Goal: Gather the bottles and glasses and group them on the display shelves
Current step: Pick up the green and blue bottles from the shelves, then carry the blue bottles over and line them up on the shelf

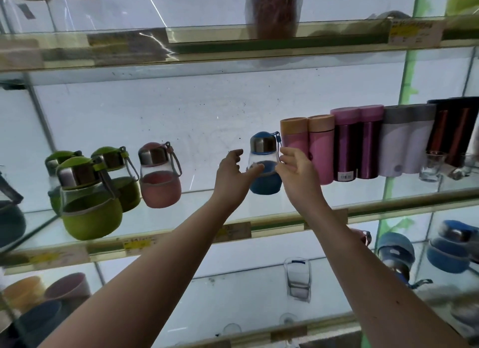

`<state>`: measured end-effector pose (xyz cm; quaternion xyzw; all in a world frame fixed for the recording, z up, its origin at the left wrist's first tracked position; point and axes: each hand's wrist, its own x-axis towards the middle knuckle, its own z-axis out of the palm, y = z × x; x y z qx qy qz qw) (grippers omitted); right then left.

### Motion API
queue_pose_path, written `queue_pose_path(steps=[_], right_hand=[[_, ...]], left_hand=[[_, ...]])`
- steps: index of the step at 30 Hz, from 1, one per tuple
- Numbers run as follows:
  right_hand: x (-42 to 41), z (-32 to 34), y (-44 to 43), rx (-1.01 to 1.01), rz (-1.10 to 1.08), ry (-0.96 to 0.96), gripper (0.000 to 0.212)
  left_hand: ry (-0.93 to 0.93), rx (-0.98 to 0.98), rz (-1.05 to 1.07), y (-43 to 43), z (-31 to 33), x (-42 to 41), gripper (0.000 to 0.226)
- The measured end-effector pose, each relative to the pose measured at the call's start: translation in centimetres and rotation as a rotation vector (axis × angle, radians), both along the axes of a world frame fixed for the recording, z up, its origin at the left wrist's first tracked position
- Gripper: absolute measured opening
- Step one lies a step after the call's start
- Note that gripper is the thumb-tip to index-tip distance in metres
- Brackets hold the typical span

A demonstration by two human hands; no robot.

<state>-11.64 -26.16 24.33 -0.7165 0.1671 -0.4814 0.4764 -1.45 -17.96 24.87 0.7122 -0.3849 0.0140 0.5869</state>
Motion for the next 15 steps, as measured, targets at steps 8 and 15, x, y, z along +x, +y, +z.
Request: queue_pose_path(steps=[8, 15], right_hand=[[-3.8, -2.2, 4.8, -0.024, -0.095, -0.037, 0.034], [-7.8, -4.9, 6.8, 0.033, -0.118, -0.036, 0.03]], left_hand=[[-0.007, -0.137, -0.069, 5.0, -1.5, -4.9, 0.038], [0.028, -0.231, -0.103, 7.5, -4.3, -9.0, 0.007]])
